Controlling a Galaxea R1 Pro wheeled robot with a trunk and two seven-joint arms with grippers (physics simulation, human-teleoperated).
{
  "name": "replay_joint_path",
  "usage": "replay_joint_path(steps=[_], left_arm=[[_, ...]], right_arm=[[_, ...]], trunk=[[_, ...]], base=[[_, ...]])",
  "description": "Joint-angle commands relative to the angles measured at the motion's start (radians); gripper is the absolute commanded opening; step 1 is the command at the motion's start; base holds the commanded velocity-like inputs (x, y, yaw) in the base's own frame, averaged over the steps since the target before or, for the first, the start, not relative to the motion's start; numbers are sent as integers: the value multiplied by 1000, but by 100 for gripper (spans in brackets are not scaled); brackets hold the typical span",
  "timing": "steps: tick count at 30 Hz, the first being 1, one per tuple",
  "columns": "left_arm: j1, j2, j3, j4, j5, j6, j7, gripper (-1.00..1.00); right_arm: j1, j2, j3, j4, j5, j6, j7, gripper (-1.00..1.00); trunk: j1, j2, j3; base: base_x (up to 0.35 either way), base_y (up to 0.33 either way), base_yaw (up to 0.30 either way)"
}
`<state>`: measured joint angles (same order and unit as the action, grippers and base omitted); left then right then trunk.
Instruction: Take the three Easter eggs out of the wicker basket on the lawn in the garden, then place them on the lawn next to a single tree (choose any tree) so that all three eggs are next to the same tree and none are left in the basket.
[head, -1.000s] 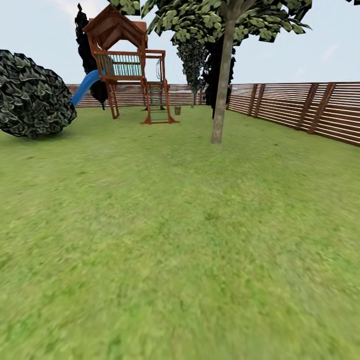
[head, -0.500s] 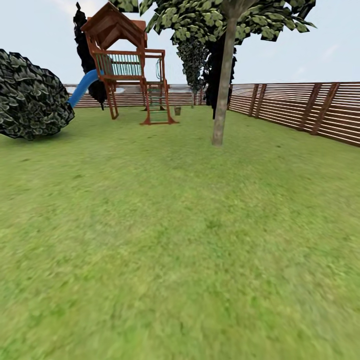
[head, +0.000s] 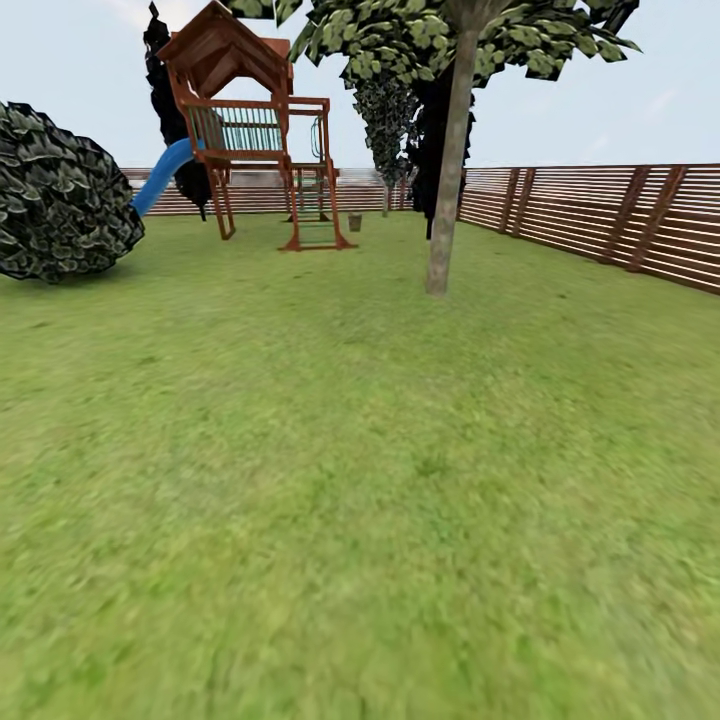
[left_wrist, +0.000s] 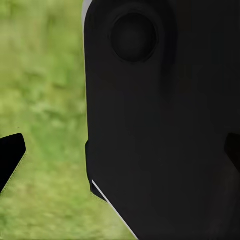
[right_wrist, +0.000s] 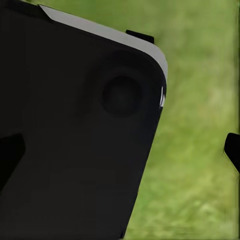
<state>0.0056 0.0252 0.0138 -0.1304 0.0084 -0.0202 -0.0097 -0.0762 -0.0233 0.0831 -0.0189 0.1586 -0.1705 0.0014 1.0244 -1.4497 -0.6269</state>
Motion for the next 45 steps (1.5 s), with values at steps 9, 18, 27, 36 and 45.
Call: replay_joint_path(steps=[9,18,27,36,45], left_arm=[[0,-1,1,-2,1,-1,-1,100],[1,0,1,-2,1,-1,-1,100],[1,0,1,-2,1,-1,-1,100],[1,-1,0,-2,1,-1,-1,100],[0,-1,0,-2,1,-1,-1,100]], right_arm=[[-1,-2,7,1,-1,-3,0,100],[-1,0,7,1,-1,-2,0,100],[-1,0,7,1,-1,-3,0,100],[-1,-1,7,1,-2,-2,0,100],[-1,0,7,1,0,-3,0,100]], trunk=[[1,0,-1],[1,0,-1],[1,0,-1],[1,0,-1],[1,0,-1]], base=[[342,0,0],[342,0,0],[342,0,0],[342,0,0],[342,0,0]])
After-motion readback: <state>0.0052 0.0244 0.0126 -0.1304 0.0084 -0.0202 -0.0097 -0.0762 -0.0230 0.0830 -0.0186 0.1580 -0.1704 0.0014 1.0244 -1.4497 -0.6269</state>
